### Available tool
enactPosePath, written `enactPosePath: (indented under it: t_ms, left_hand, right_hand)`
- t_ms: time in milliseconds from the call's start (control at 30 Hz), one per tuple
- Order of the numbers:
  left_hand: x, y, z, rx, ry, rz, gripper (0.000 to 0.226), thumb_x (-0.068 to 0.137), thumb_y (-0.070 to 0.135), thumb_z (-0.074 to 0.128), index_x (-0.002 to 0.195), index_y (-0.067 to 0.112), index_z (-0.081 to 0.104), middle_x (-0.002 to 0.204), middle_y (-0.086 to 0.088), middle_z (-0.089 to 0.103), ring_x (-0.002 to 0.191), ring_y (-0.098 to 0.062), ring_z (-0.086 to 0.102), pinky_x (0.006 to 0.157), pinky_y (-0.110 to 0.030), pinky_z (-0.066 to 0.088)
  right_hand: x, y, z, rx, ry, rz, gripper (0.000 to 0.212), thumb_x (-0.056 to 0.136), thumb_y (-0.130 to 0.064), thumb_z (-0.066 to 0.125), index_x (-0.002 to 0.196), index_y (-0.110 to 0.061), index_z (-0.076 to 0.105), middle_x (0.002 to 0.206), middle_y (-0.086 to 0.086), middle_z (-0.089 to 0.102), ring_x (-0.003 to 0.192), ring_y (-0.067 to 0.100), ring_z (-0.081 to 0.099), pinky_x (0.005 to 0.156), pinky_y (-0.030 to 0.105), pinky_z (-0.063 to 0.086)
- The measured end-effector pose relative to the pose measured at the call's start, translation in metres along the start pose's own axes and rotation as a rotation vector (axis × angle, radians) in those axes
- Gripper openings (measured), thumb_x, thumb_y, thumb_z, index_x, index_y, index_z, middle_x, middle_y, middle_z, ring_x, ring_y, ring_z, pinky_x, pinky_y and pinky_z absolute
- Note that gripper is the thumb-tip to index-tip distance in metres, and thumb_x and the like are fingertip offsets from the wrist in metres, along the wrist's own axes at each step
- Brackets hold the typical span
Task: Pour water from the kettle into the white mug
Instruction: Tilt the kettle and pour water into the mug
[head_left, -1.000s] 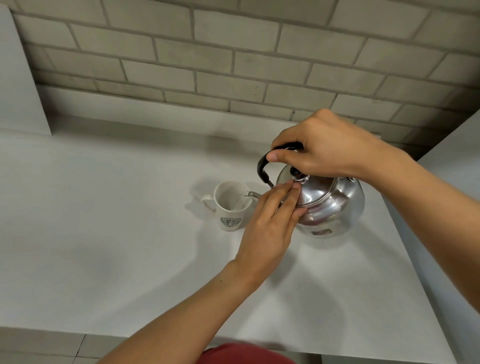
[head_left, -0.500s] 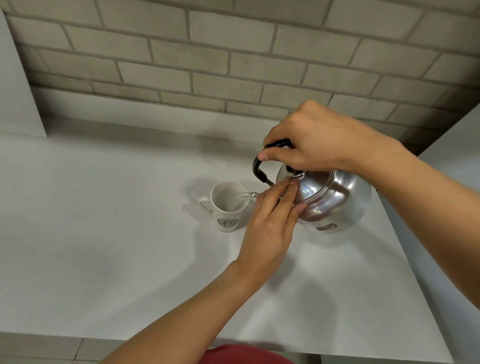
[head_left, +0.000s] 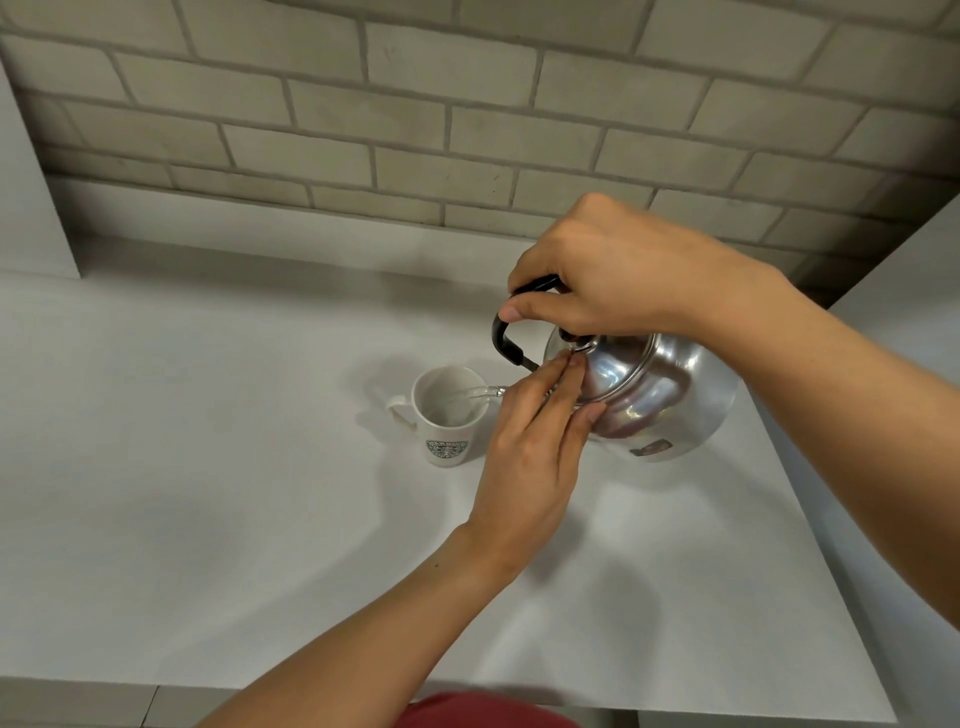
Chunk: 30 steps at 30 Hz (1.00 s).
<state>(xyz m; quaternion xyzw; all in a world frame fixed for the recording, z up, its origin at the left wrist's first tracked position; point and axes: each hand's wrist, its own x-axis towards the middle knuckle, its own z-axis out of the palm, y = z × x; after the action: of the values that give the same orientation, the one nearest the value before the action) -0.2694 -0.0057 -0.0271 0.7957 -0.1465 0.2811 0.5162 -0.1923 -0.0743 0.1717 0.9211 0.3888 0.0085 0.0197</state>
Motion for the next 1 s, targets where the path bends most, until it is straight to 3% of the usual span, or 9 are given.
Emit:
enactPosePath:
  t_ms: [333,567,767,1000]
  left_hand:
    - [-0.001,0.001,0.003,-0.023,0.025,-0.022,0.043,0.104,0.022,0.057,0.146,0.012,0.052,0.145,0.0,0.05,0.136,-0.009,0.046,0.114,-0.017,0.031]
    - [-0.001,0.004,0.004,-0.05,0.027,-0.045,0.043,0.103,0.02,0.058,0.145,0.011,0.053,0.144,-0.001,0.051,0.137,-0.013,0.048,0.115,-0.017,0.032]
    - [-0.001,0.005,0.005,-0.067,0.037,-0.056,0.042,0.103,0.018,0.059,0.144,0.008,0.054,0.144,-0.006,0.053,0.137,-0.017,0.05,0.115,-0.02,0.033]
    - [0.0,0.007,0.003,-0.071,0.046,-0.073,0.042,0.103,0.019,0.057,0.143,0.006,0.055,0.144,-0.008,0.054,0.137,-0.017,0.051,0.115,-0.019,0.033]
  right_hand:
    - [0.004,-0.005,-0.002,-0.02,-0.043,0.011,0.037,0.099,-0.053,0.059,0.103,-0.024,0.081,0.067,0.0,0.065,0.069,0.026,0.059,0.068,0.045,0.057]
    - [0.005,-0.007,-0.004,-0.025,-0.07,0.023,0.036,0.099,-0.052,0.06,0.103,-0.023,0.081,0.061,-0.009,0.053,0.07,0.025,0.059,0.064,0.042,0.055]
    - [0.006,-0.009,-0.005,-0.041,-0.083,0.019,0.037,0.099,-0.053,0.06,0.103,-0.022,0.081,0.064,-0.005,0.057,0.07,0.025,0.061,0.065,0.043,0.057]
    - [0.009,-0.011,-0.006,-0.061,-0.084,0.027,0.039,0.098,-0.053,0.06,0.104,-0.021,0.08,0.082,0.008,0.072,0.08,0.034,0.067,0.07,0.048,0.059]
